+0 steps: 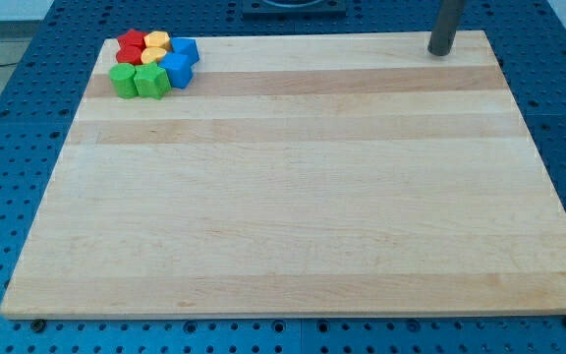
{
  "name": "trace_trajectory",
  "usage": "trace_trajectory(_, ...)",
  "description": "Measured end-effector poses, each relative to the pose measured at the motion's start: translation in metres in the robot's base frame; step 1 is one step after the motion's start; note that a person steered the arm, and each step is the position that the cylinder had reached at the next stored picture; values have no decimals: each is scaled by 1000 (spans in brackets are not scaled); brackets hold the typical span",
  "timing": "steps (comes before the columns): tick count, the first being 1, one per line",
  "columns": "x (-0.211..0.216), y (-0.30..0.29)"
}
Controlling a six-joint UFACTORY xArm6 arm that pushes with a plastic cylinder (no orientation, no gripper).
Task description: Push the red star into the heart
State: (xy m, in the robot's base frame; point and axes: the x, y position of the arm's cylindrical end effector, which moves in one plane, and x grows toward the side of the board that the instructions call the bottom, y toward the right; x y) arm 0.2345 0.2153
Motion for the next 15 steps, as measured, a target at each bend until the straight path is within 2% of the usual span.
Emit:
trace_trajectory(2,19,0)
trace_trajectory(3,48,-4)
trace_trajectory(4,89,-41)
trace_trajectory(5,114,-111)
trace_trajectory(8,179,-441)
trace_trajectory(9,162,-506)
trace_trajectory(10,154,-519)
trace_trajectory(14,-40,-515)
trace_trajectory(15,-43,-503)
